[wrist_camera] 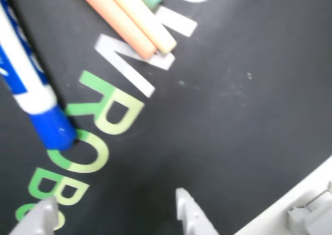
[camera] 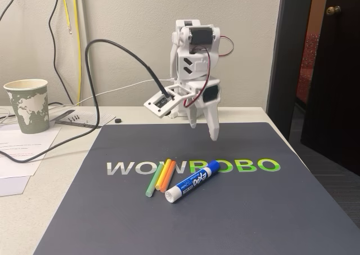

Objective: Pick up the blue marker.

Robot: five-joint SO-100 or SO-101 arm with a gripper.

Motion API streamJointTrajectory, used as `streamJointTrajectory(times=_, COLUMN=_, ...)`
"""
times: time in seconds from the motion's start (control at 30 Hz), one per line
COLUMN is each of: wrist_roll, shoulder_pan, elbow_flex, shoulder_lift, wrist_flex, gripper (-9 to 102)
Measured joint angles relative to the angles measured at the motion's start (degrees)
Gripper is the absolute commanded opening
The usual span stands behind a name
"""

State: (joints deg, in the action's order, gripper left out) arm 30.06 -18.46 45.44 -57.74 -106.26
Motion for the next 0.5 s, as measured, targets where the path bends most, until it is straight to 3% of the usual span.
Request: streamJointTrajectory(times=0.5, wrist_roll=-0.97, shoulder_pan=-0.18, elbow_flex=-1.41, shoulder_lift=1.41, wrist_flex=1.14, gripper=27)
